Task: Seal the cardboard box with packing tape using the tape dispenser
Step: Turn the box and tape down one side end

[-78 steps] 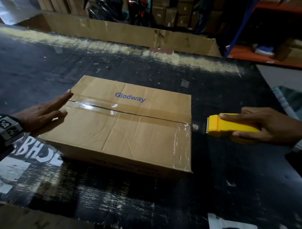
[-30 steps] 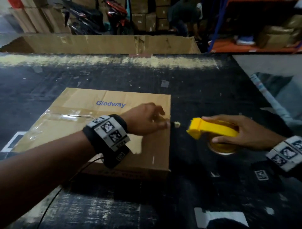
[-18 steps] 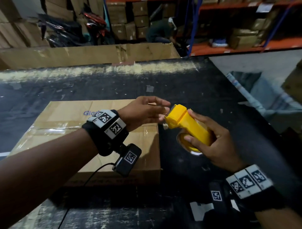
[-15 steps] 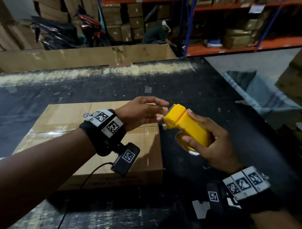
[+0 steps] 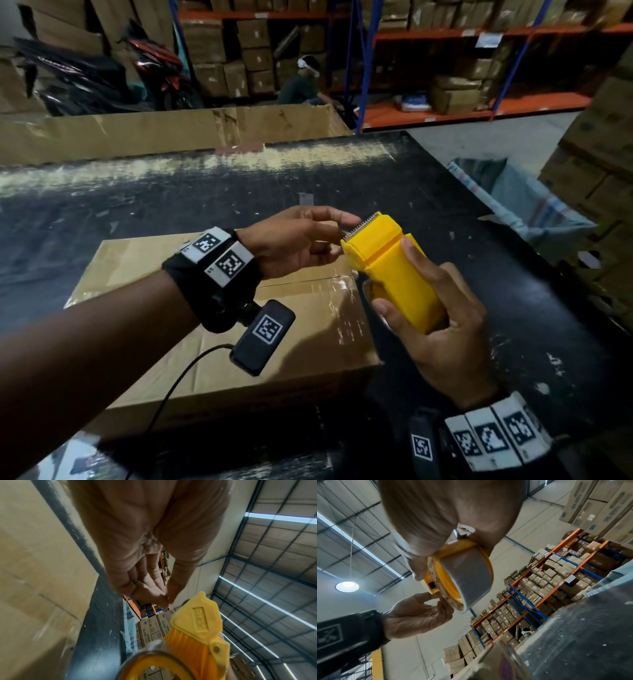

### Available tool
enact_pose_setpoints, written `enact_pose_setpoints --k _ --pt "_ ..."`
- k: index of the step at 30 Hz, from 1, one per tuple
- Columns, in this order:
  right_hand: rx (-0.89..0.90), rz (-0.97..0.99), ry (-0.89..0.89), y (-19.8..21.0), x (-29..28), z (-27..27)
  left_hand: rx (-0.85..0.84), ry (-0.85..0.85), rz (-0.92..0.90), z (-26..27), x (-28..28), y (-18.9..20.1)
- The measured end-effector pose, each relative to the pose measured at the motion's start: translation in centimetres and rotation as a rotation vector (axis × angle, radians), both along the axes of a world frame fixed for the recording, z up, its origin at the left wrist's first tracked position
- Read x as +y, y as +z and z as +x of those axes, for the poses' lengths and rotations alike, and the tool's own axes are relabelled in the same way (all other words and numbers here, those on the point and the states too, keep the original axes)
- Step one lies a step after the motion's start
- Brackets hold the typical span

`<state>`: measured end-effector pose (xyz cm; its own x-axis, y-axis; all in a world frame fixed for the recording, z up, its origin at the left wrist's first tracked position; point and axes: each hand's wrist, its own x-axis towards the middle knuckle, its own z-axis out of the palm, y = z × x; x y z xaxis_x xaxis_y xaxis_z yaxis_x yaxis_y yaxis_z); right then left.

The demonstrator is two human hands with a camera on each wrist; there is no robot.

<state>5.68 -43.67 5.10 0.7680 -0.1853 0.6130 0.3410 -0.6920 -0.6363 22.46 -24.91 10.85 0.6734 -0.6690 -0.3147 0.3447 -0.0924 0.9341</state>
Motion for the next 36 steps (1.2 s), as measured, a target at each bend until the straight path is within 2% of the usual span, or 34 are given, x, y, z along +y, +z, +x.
enact_pose_setpoints --k 5,11,16,22,26,32,36 --pt "0.117 -0.053 -0.094 1.4 4.0 -0.5 -0.201 0.001 0.129 2.5 0.9 1.3" --pt "0.234 -0.07 -0.313 2.9 7.6 -3.4 -0.32 0.13 0.224 9.7 1.6 3.7" --pt "0.432 0.009 -0.334 3.3 9.3 -1.0 -0.47 0.009 0.488 14.4 -1.3 0.3" --pt "0.558 0.043 -0.32 3.3 9.6 2.2 -0.502 -0.031 0.652 16.4 -3.3 -3.2" --pt "0.597 0.058 -0.316 3.2 9.4 3.0 -0.514 -0.052 0.728 18.5 -3.9 -5.7" --pt "0.64 0.055 -0.325 3.0 9.0 3.7 -0.554 -0.047 0.765 18.3 -4.9 -6.1" --pt "0.686 0.055 -0.313 2.6 8.8 3.8 -0.607 -0.104 0.836 18.2 -5.5 -6.5"
